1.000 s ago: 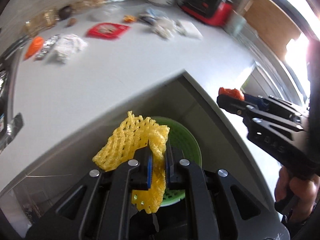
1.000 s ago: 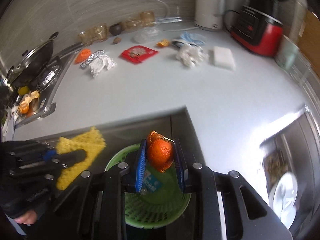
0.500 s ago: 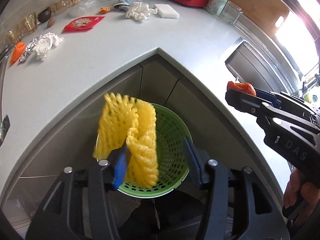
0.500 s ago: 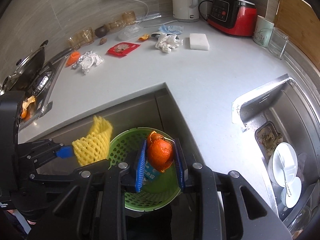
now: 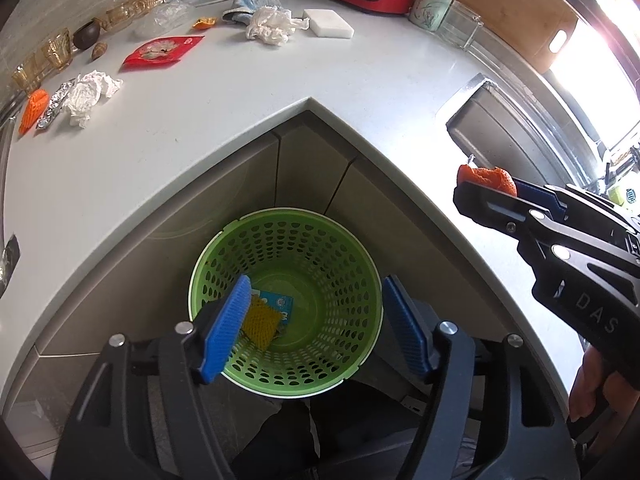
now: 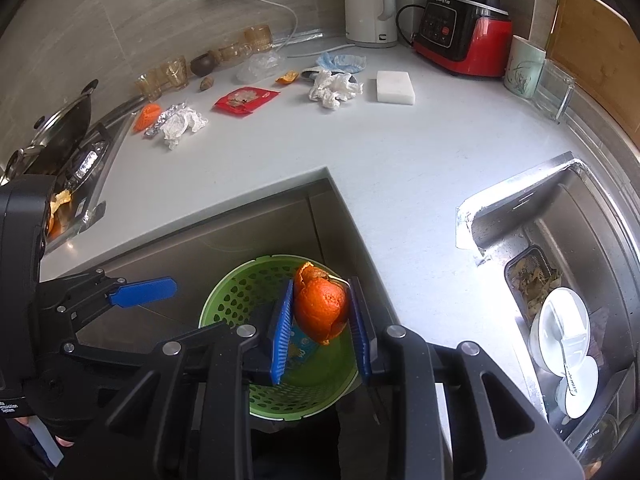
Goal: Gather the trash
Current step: 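Release the foam net and orange into the green basket with both grippers, then grasp the crumpled white tissue with the left gripper while the right grasps another tissue, then carry both tissues over the green basket and open both grippers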
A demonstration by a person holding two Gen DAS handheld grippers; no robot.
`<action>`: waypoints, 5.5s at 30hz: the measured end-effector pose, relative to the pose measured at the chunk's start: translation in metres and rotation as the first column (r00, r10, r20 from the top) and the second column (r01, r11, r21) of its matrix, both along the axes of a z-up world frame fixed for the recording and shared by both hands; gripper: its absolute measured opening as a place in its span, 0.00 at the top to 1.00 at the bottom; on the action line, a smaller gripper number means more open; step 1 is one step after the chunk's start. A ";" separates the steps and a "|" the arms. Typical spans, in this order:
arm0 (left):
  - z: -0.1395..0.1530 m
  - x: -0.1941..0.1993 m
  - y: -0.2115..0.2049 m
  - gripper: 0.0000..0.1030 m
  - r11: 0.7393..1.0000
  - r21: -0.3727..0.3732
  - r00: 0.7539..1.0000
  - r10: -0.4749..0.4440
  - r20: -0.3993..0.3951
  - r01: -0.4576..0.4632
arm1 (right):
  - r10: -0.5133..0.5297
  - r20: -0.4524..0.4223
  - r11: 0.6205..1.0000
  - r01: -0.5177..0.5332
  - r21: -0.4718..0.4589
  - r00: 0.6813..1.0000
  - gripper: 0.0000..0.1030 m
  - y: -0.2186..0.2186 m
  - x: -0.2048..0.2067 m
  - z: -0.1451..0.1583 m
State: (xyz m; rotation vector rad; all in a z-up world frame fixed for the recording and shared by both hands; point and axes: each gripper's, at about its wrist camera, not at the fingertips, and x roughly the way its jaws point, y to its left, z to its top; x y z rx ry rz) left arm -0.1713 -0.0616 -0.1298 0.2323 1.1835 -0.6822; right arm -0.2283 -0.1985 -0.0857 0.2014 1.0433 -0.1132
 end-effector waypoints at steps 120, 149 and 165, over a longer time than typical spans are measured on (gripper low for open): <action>-0.004 0.255 0.070 0.87 0.806 0.003 0.792 0.582 0.186 -0.592 | 0.103 0.028 0.995 -0.103 -0.008 0.994 0.60 -0.074 0.342 -0.093; 0.006 0.052 0.079 0.87 0.977 0.010 0.976 0.214 0.035 -0.215 | 0.047 -0.017 0.999 -0.046 0.029 0.999 0.64 0.015 0.064 -0.019; -0.001 0.012 0.049 0.87 0.990 0.083 0.990 0.109 0.091 -0.116 | 0.034 -0.083 0.999 -0.032 0.026 0.996 0.63 0.042 0.017 -0.031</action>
